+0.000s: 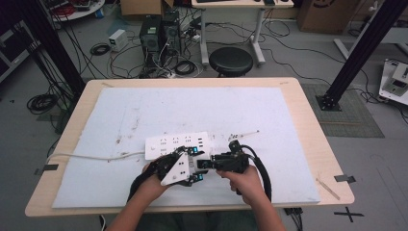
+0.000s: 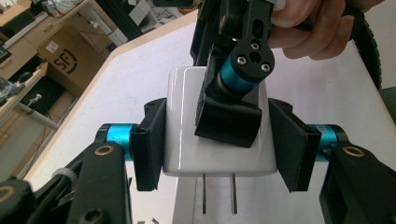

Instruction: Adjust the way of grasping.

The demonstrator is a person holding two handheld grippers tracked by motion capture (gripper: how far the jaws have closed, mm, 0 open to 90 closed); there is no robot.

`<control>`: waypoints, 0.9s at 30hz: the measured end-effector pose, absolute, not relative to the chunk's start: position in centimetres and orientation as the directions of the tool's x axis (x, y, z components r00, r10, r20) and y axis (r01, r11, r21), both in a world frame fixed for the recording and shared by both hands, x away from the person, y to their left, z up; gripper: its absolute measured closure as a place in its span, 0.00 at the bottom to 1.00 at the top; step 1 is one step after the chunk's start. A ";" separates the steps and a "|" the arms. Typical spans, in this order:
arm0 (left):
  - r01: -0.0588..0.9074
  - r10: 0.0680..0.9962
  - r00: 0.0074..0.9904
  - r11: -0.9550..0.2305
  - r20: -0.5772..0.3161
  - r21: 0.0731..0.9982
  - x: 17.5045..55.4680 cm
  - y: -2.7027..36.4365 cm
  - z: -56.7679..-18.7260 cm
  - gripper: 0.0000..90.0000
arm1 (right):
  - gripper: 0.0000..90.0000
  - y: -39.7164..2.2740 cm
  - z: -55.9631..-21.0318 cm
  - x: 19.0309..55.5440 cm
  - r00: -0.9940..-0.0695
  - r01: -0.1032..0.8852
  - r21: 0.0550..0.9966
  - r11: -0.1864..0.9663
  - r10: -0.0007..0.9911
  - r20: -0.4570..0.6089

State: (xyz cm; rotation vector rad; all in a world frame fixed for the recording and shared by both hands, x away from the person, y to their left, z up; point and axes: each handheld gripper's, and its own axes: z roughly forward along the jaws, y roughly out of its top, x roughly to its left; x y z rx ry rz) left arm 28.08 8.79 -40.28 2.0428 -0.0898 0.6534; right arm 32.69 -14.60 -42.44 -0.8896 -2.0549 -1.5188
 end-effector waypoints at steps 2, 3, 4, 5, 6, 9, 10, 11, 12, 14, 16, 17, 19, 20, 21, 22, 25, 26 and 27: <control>-0.318 0.192 0.854 -0.543 0.483 0.777 28.1 8.7 -40.4 0.47 | 0.65 -14.6 -42.5 32.8 -0.696 0.718 0.669 0.194 0.238 0.678; -0.316 0.192 0.854 -0.548 0.484 0.774 28.1 8.7 -40.4 0.47 | 0.66 -14.7 -42.5 32.8 -0.692 0.722 0.663 0.199 0.241 0.681; -0.311 0.193 0.856 -0.548 0.480 0.777 28.2 8.6 -40.5 0.47 | 0.67 -14.7 -42.4 32.8 -0.690 0.723 0.661 0.199 0.241 0.682; -0.306 0.196 0.859 -0.543 0.473 0.782 28.2 8.5 -40.5 0.46 | 0.68 -14.7 -42.5 32.8 -0.686 0.727 0.658 0.198 0.240 0.686; -0.302 0.198 0.861 -0.540 0.468 0.785 28.3 8.5 -40.6 0.46 | 0.69 -14.7 -42.4 32.8 -0.686 0.727 0.658 0.196 0.237 0.688; -0.268 0.219 0.876 -0.520 0.430 0.811 28.6 8.5 -40.5 0.44 | 0.70 -14.9 -42.4 32.8 -0.682 0.731 0.658 0.184 0.230 0.694; -0.247 0.236 0.880 -0.512 0.412 0.823 28.7 8.6 -40.4 0.39 | 0.70 -14.9 -42.4 32.8 -0.684 0.729 0.661 0.180 0.227 0.693; -0.234 0.254 0.881 -0.500 0.400 0.834 28.7 8.6 -40.3 0.34 | 0.70 -15.0 -42.3 32.8 -0.679 0.734 0.655 0.180 0.240 0.694; -0.232 0.262 0.880 -0.493 0.397 0.839 28.7 8.7 -40.2 0.31 | 0.70 -15.1 -42.3 32.8 -0.681 0.732 0.657 0.182 0.243 0.691; -0.224 0.281 0.877 -0.480 0.391 0.848 28.7 9.0 -40.0 0.28 | 0.70 -15.3 -42.3 32.8 -0.679 0.732 0.657 0.179 0.262 0.686; -0.203 0.304 0.876 -0.473 0.376 0.857 28.7 9.4 -39.9 0.25 | 0.70 -15.6 -42.2 32.9 -0.685 0.725 0.666 0.175 0.280 0.672; -0.198 0.306 0.877 -0.474 0.372 0.858 28.8 9.6 -39.8 0.25 | 0.70 -15.7 -42.1 32.9 -0.687 0.723 0.670 0.171 0.285 0.669; -0.183 0.326 0.874 -0.466 0.360 0.866 28.8 10.2 -39.5 0.25 | 0.70 -15.9 -42.0 32.9 -0.689 0.719 0.675 0.166 0.300 0.660; -0.174 0.338 0.873 -0.457 0.351 0.872 28.8 10.5 -39.4 0.24 | 0.70 -16.0 -41.9 32.9 -0.694 0.712 0.681 0.169 0.311 0.649; -0.169 0.343 0.873 -0.453 0.346 0.875 28.8 10.8 -39.2 0.24 | 0.70 -16.0 -41.8 32.9 -0.701 0.705 0.689 0.172 0.321 0.637; -0.169 0.343 0.873 -0.453 0.346 0.875 28.8 10.8 -39.2 0.24 | 0.70 -16.0 -41.8 32.9 -0.701 0.705 0.689 0.172 0.321 0.637; -0.141 0.375 0.866 -0.451 0.330 0.881 29.0 11.9 -38.4 0.23 | 0.70 -16.5 -41.5 32.8 -0.710 0.690 0.705 0.166 0.349 0.612; -0.137 0.384 0.863 -0.449 0.329 0.883 29.0 12.2 -38.1 0.23 | 0.70 -16.6 -41.5 32.8 -0.711 0.686 0.709 0.162 0.354 0.607; -0.137 0.384 0.863 -0.449 0.329 0.883 29.0 12.2 -38.1 0.23 | 0.70 -16.6 -41.5 32.8 -0.711 0.686 0.709 0.162 0.354 0.607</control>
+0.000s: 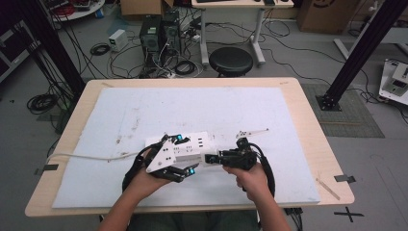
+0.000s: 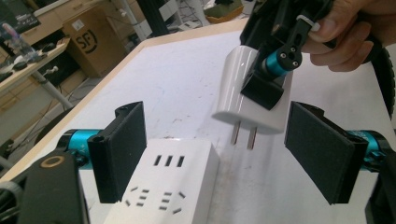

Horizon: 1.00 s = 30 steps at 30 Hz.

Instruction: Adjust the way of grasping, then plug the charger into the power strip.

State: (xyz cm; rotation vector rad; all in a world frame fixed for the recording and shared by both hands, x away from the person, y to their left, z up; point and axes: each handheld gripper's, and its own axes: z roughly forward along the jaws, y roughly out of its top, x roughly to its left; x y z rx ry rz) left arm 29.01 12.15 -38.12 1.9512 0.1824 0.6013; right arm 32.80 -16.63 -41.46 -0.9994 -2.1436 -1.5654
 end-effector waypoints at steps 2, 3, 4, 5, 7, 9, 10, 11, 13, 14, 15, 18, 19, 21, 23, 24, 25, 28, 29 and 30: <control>-0.127 0.398 0.858 -0.451 0.326 0.884 29.2 12.6 -37.6 0.22 | 0.70 -17.0 -41.3 32.8 -0.719 0.674 0.723 0.151 0.361 0.595; -0.120 0.404 0.856 -0.453 0.323 0.884 29.3 12.9 -37.4 0.22 | 0.70 -17.2 -41.2 32.8 -0.722 0.667 0.732 0.140 0.364 0.588; -0.112 0.413 0.852 -0.456 0.321 0.883 29.4 13.3 -37.1 0.22 | 0.70 -17.7 -40.8 32.8 -0.725 0.658 0.742 0.124 0.371 0.581; -0.105 0.419 0.852 -0.454 0.315 0.885 29.5 13.5 -36.9 0.22 | 0.70 -17.7 -40.8 32.8 -0.725 0.658 0.742 0.124 0.371 0.581; -0.071 0.449 0.845 -0.446 0.291 0.892 29.9 14.6 -36.3 0.22 | 0.70 -18.3 -40.3 32.8 -0.730 0.643 0.757 0.119 0.394 0.559; -0.061 0.456 0.843 -0.446 0.286 0.893 30.1 15.0 -36.2 0.22 | 0.70 -18.5 -40.2 32.8 -0.729 0.639 0.761 0.112 0.405 0.553; -0.038 0.480 0.836 -0.432 0.265 0.901 30.3 15.8 -36.0 0.22 | 0.70 -18.8 -39.9 32.8 -0.734 0.625 0.773 0.111 0.421 0.533; -0.038 0.480 0.836 -0.432 0.265 0.901 30.3 15.8 -36.0 0.22 | 0.70 -18.9 -39.8 32.7 -0.738 0.616 0.780 0.112 0.429 0.522; -0.017 0.501 0.829 -0.422 0.249 0.906 30.6 16.6 -35.8 0.22 | 0.70 -19.2 -39.6 32.7 -0.738 0.607 0.786 0.118 0.451 0.502; 0.003 0.519 0.823 -0.412 0.232 0.911 30.8 17.4 -35.6 0.22 | 0.70 -19.3 -39.5 32.7 -0.736 0.605 0.787 0.122 0.461 0.495; 0.003 0.519 0.823 -0.412 0.232 0.911 30.8 17.4 -35.6 0.22 | 0.70 -19.4 -39.4 32.8 -0.737 0.602 0.789 0.123 0.464 0.491; 0.041 0.550 0.812 -0.389 0.196 0.920 31.0 18.6 -35.4 0.22 | 0.70 -19.6 -39.3 32.9 -0.739 0.593 0.796 0.122 0.476 0.477; 0.041 0.550 0.812 -0.389 0.196 0.920 31.0 18.6 -35.4 0.22 | 0.70 -19.6 -39.3 32.9 -0.739 0.588 0.798 0.130 0.487 0.465; 0.056 0.562 0.807 -0.379 0.182 0.924 31.2 19.0 -35.4 0.22 | 0.70 -19.6 -39.2 32.9 -0.741 0.582 0.801 0.138 0.495 0.454; 0.067 0.568 0.805 -0.378 0.174 0.923 31.3 19.2 -35.5 0.22 | 0.70 -19.6 -39.1 33.0 -0.751 0.564 0.810 0.160 0.507 0.423; 0.071 0.565 0.807 -0.382 0.172 0.921 31.5 19.3 -35.6 0.22 | 0.70 -19.5 -39.0 33.1 -0.758 0.547 0.820 0.169 0.516 0.399; 0.072 0.562 0.809 -0.389 0.174 0.918 31.6 19.3 -35.6 0.22 | 0.70 -19.4 -39.0 33.1 -0.764 0.532 0.827 0.181 0.523 0.377; 0.085 0.565 0.809 -0.385 0.162 0.919 31.7 19.4 -35.9 0.22 | 0.70 -19.0 -38.6 33.2 -0.777 0.484 0.848 0.215 0.552 0.303; 0.086 0.564 0.810 -0.387 0.161 0.918 31.8 19.4 -36.0 0.22 | 0.70 -18.8 -38.5 33.2 -0.777 0.468 0.852 0.233 0.568 0.272; 0.090 0.566 0.810 -0.381 0.155 0.920 31.8 19.5 -36.1 0.22 | 0.70 -18.6 -38.3 33.3 -0.782 0.447 0.856 0.262 0.579 0.231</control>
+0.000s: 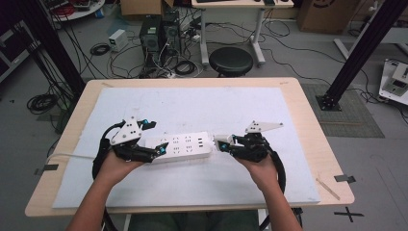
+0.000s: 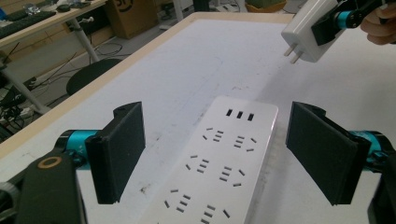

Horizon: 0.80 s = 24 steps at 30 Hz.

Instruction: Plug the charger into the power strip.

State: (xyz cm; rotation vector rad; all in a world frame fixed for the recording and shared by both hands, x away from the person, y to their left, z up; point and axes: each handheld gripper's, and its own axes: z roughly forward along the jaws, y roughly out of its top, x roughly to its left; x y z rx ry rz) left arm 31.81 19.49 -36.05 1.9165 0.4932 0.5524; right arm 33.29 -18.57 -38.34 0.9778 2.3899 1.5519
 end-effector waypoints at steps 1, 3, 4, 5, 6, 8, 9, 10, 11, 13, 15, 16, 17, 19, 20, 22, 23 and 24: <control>0.095 0.568 0.808 -0.386 0.155 0.918 31.8 19.6 -36.1 0.22 | 0.70 -18.3 -38.2 33.4 -0.781 0.427 0.856 0.290 0.595 0.188; 0.098 0.570 0.807 -0.388 0.155 0.916 31.8 19.9 -36.2 0.22 | 0.70 -17.8 -37.8 33.6 -0.784 0.403 0.848 0.346 0.609 0.124; 0.098 0.571 0.806 -0.388 0.155 0.917 31.8 20.0 -36.3 0.22 | 0.70 -17.6 -37.7 33.7 -0.783 0.392 0.839 0.377 0.615 0.089; 0.101 0.572 0.805 -0.390 0.155 0.915 31.7 20.2 -36.3 0.22 | 0.70 -17.4 -37.5 33.8 -0.783 0.388 0.829 0.403 0.619 0.065; 0.101 0.576 0.803 -0.383 0.152 0.918 31.7 20.3 -36.4 0.22 | 0.70 -17.3 -37.4 34.1 -0.787 0.377 0.820 0.431 0.615 0.038; 0.103 0.576 0.803 -0.388 0.154 0.916 31.5 20.6 -36.5 0.22 | 0.70 -17.0 -37.1 34.5 -0.794 0.369 0.797 0.478 0.608 0.003; 0.103 0.576 0.802 -0.393 0.157 0.914 31.4 20.8 -36.5 0.22 | 0.70 -17.0 -36.9 34.7 -0.797 0.368 0.786 0.496 0.604 -0.007; 0.105 0.579 0.800 -0.392 0.156 0.914 31.4 21.0 -36.5 0.22 | 0.70 -17.0 -36.8 35.0 -0.801 0.364 0.779 0.511 0.599 -0.018; 0.107 0.578 0.801 -0.395 0.157 0.912 31.3 21.2 -36.6 0.22 | 0.70 -16.9 -36.6 35.3 -0.804 0.367 0.767 0.526 0.594 -0.022; 0.111 0.580 0.799 -0.399 0.157 0.910 31.2 21.6 -36.7 0.22 | 0.70 -16.9 -36.2 35.8 -0.816 0.361 0.748 0.557 0.578 -0.036; 0.114 0.581 0.798 -0.403 0.157 0.908 31.1 21.9 -36.7 0.22 | 0.70 -16.7 -35.7 36.5 -0.835 0.345 0.729 0.591 0.548 -0.050; 0.114 0.581 0.798 -0.403 0.157 0.908 31.1 21.9 -36.7 0.22 | 0.70 -16.6 -35.4 36.8 -0.844 0.337 0.718 0.609 0.533 -0.056; 0.117 0.583 0.797 -0.404 0.157 0.907 31.0 22.3 -36.8 0.22 | 0.70 -16.4 -35.1 37.2 -0.854 0.329 0.709 0.623 0.517 -0.058; 0.120 0.585 0.796 -0.406 0.157 0.906 30.9 22.5 -36.9 0.22 | 0.70 -16.0 -34.6 37.8 -0.872 0.314 0.690 0.652 0.486 -0.063; 0.122 0.587 0.795 -0.407 0.157 0.905 30.9 22.6 -36.9 0.22 | 0.70 -15.7 -34.3 38.1 -0.880 0.305 0.681 0.666 0.470 -0.065; 0.127 0.585 0.796 -0.412 0.155 0.902 30.7 23.1 -37.1 0.22 | 0.70 -15.1 -33.9 38.8 -0.901 0.285 0.660 0.695 0.429 -0.063; 0.128 0.586 0.796 -0.413 0.155 0.902 30.6 23.2 -37.1 0.22 | 0.70 -14.7 -33.8 39.1 -0.911 0.269 0.650 0.711 0.407 -0.069; 0.128 0.586 0.796 -0.413 0.155 0.902 30.6 23.2 -37.1 0.22 | 0.70 -14.3 -33.7 39.4 -0.920 0.262 0.635 0.727 0.386 -0.062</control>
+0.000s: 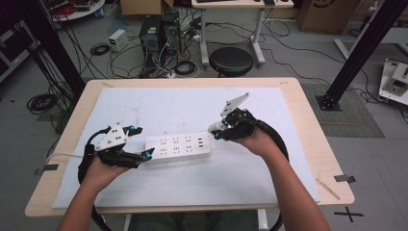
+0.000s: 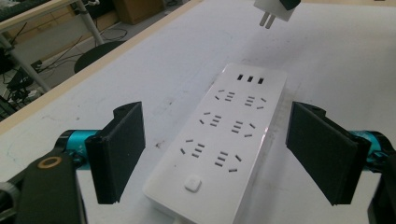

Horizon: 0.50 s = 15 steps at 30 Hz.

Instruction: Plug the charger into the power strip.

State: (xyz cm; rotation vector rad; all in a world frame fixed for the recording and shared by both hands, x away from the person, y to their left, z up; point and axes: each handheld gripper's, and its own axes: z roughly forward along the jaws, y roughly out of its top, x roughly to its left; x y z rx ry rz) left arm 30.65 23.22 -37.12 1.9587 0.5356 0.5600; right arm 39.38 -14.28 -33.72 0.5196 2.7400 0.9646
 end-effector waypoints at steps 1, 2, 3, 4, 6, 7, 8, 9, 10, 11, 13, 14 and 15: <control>0.131 0.587 0.795 -0.415 0.155 0.900 30.6 23.5 -37.2 0.22 | 0.70 -13.9 -33.7 39.7 -0.928 0.251 0.620 0.743 0.368 -0.065; 0.132 0.586 0.795 -0.418 0.156 0.899 30.5 23.6 -37.3 0.22 | 0.70 -13.4 -33.7 40.0 -0.935 0.239 0.602 0.762 0.347 -0.069; 0.131 0.584 0.797 -0.422 0.158 0.897 30.5 23.7 -37.4 0.22 | 0.70 -13.0 -33.8 40.3 -0.944 0.227 0.586 0.778 0.323 -0.063; 0.131 0.583 0.797 -0.425 0.159 0.896 30.4 23.8 -37.4 0.22 | 0.70 -12.6 -33.8 40.6 -0.950 0.218 0.577 0.787 0.307 -0.059; 0.136 0.585 0.797 -0.420 0.153 0.897 30.3 23.9 -37.5 0.22 | 0.70 -11.6 -33.8 41.2 -0.961 0.197 0.535 0.822 0.269 -0.061; 0.138 0.585 0.797 -0.419 0.151 0.897 30.3 24.0 -37.6 0.22 | 0.70 -11.6 -33.8 41.2 -0.961 0.197 0.535 0.822 0.269 -0.061; 0.141 0.585 0.797 -0.424 0.151 0.895 30.3 24.2 -37.7 0.22 | 0.70 -10.7 -33.8 41.8 -0.973 0.169 0.512 0.842 0.225 -0.049; 0.141 0.585 0.797 -0.424 0.151 0.895 30.3 24.2 -37.7 0.22 | 0.70 -10.1 -33.8 41.9 -0.977 0.154 0.497 0.854 0.207 -0.053; 0.146 0.585 0.797 -0.424 0.148 0.894 30.3 24.4 -37.9 0.22 | 0.70 -9.6 -33.8 42.2 -0.981 0.139 0.483 0.865 0.185 -0.050; 0.147 0.585 0.797 -0.424 0.146 0.894 30.3 24.5 -38.0 0.22 | 0.70 -9.0 -33.8 42.5 -0.985 0.122 0.474 0.872 0.165 -0.049; 0.150 0.589 0.795 -0.423 0.145 0.894 30.2 24.8 -38.1 0.22 | 0.70 -8.1 -33.8 42.9 -0.991 0.097 0.458 0.884 0.130 -0.041; 0.150 0.589 0.795 -0.423 0.145 0.894 30.2 24.8 -38.1 0.22 | 0.70 -8.1 -33.8 42.9 -0.991 0.097 0.458 0.884 0.130 -0.041; 0.151 0.589 0.795 -0.422 0.144 0.894 30.2 24.9 -38.2 0.22 | 0.70 -7.6 -33.9 43.1 -0.993 0.083 0.453 0.888 0.113 -0.039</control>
